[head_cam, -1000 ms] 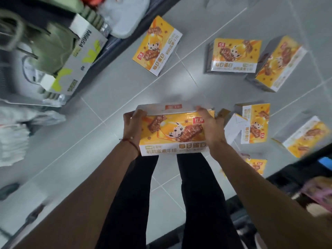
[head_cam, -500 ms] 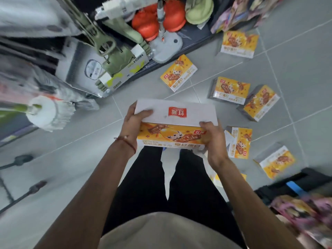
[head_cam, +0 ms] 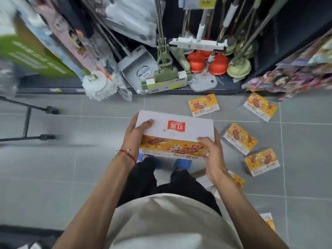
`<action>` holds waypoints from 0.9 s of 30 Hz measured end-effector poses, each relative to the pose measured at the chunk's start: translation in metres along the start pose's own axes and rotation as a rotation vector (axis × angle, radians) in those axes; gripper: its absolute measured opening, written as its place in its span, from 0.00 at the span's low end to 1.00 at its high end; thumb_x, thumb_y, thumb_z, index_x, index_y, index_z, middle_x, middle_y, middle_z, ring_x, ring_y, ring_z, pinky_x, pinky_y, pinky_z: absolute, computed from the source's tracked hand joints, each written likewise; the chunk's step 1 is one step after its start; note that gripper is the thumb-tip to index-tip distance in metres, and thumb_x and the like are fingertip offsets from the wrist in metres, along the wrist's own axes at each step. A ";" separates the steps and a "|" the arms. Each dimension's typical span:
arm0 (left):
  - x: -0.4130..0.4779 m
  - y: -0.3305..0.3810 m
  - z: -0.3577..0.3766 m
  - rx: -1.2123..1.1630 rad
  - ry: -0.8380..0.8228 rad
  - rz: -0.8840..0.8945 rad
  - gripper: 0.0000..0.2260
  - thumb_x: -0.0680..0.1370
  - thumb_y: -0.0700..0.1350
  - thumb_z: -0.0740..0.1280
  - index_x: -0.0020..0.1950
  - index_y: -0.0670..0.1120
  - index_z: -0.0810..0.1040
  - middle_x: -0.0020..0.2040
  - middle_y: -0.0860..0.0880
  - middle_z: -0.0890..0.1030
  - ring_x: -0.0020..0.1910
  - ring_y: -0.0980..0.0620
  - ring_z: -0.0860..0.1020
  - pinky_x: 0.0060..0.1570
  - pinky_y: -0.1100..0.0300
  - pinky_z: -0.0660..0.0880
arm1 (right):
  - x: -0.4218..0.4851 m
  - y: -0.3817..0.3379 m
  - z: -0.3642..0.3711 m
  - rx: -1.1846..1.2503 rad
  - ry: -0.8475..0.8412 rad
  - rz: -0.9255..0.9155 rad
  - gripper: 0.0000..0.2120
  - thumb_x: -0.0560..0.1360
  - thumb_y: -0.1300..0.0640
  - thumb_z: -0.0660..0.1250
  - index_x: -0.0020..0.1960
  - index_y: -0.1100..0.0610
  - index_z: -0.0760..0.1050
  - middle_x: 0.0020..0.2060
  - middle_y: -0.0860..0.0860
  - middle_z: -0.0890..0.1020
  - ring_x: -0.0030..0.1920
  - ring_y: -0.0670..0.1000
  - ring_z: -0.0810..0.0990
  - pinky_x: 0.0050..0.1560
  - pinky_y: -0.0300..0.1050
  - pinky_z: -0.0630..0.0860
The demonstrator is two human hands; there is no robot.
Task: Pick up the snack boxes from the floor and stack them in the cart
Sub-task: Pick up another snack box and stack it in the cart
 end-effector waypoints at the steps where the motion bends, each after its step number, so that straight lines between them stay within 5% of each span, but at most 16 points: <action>1: -0.007 -0.001 -0.008 -0.029 0.015 0.001 0.20 0.78 0.43 0.71 0.69 0.53 0.76 0.57 0.46 0.85 0.47 0.50 0.84 0.36 0.63 0.79 | -0.004 -0.003 0.006 -0.019 -0.021 -0.008 0.27 0.67 0.56 0.68 0.67 0.47 0.74 0.52 0.47 0.87 0.48 0.45 0.87 0.41 0.37 0.80; 6: -0.035 0.006 -0.069 -0.164 0.122 0.048 0.16 0.77 0.44 0.70 0.65 0.54 0.79 0.53 0.49 0.86 0.48 0.50 0.83 0.37 0.63 0.77 | -0.020 -0.022 0.064 -0.134 -0.178 -0.058 0.31 0.67 0.56 0.69 0.71 0.48 0.73 0.49 0.43 0.88 0.46 0.43 0.87 0.40 0.36 0.80; 11: -0.060 0.004 -0.153 -0.274 0.241 0.070 0.13 0.78 0.45 0.69 0.61 0.57 0.80 0.53 0.50 0.87 0.48 0.49 0.84 0.44 0.57 0.78 | -0.036 -0.013 0.148 -0.241 -0.302 -0.050 0.28 0.69 0.54 0.71 0.68 0.41 0.73 0.52 0.47 0.88 0.50 0.49 0.87 0.51 0.49 0.81; 17: -0.090 -0.013 -0.290 -0.355 0.387 0.071 0.19 0.76 0.48 0.72 0.66 0.62 0.76 0.52 0.51 0.87 0.49 0.47 0.86 0.47 0.54 0.80 | -0.075 0.030 0.278 -0.374 -0.444 -0.039 0.20 0.76 0.57 0.71 0.65 0.41 0.76 0.53 0.48 0.88 0.54 0.55 0.87 0.52 0.51 0.80; 27: -0.120 -0.018 -0.503 -0.446 0.522 0.140 0.13 0.78 0.49 0.71 0.59 0.63 0.77 0.52 0.53 0.86 0.49 0.51 0.85 0.45 0.57 0.79 | -0.149 0.110 0.482 -0.551 -0.612 -0.098 0.33 0.69 0.47 0.71 0.74 0.43 0.72 0.56 0.44 0.87 0.59 0.51 0.84 0.60 0.51 0.78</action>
Point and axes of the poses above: each hand's wrist, its own x-axis towards the middle knuckle, its own z-axis out of the palm, y = z × x, the point moved 8 cm from there along x, towards the middle knuckle
